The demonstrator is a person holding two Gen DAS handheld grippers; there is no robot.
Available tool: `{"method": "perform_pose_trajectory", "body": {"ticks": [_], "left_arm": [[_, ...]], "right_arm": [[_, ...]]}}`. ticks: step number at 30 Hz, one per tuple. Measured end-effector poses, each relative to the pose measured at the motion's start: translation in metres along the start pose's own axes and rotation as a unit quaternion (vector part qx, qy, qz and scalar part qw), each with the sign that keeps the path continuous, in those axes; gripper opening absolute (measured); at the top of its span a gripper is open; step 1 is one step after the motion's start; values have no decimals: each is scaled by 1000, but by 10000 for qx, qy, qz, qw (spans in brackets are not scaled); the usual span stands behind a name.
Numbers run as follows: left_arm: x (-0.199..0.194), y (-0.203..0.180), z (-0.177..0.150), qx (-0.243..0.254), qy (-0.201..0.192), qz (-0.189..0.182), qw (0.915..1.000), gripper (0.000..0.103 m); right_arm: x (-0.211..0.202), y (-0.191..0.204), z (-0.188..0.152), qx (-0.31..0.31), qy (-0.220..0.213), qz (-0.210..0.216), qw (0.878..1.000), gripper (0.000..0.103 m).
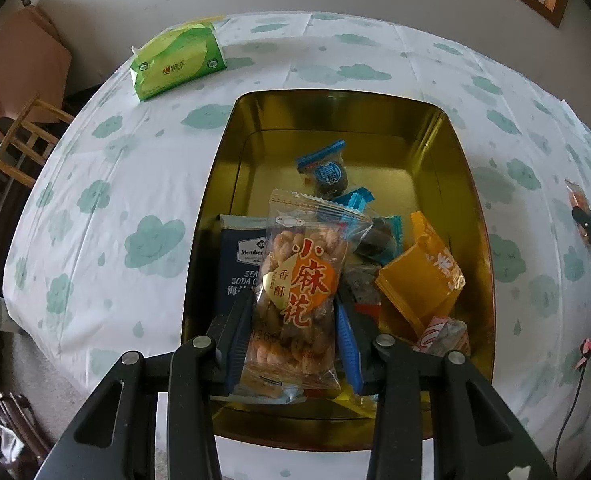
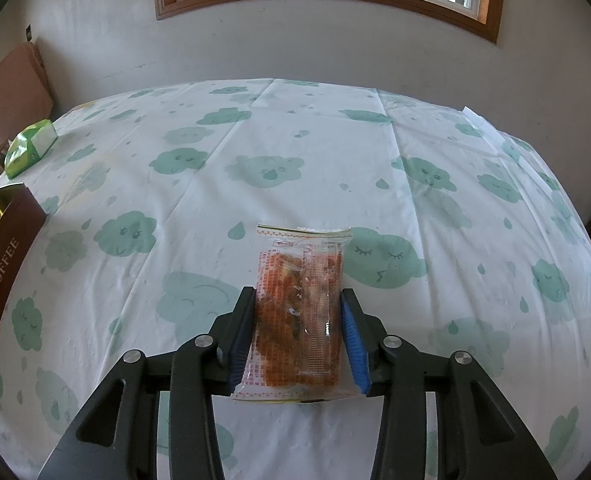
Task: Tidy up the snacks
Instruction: 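Carry the twisted-snack bag into the tin and open the left gripper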
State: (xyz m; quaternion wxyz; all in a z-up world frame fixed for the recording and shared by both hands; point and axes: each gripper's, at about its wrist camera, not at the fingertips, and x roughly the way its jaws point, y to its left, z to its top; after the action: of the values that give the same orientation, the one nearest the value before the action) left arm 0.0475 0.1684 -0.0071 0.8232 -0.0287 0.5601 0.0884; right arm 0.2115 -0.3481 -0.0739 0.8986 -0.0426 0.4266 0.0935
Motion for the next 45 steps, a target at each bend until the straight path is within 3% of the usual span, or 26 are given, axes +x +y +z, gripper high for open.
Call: {"method": "perform_pose_trajectory", "body": {"ticks": [22,27,30,45], "left_arm": [[-1,12,-20,-144,-148,-42,9998,38],[-6,12,-22,-139,-257,50,9996,44],[-10,13,-23,-156,-330,55,9993,49],[-37,15,-29,-281,-656,174,9973,60]], "right_arm": [[1,-4,0,-20,5,-44,10000,48],[1,-4,0,-21,4,-30,10000,47],[0,-2,0,-78,-11,-3,10000,39],[-23,6,-11,250,-58,-2,9997,39]]}}
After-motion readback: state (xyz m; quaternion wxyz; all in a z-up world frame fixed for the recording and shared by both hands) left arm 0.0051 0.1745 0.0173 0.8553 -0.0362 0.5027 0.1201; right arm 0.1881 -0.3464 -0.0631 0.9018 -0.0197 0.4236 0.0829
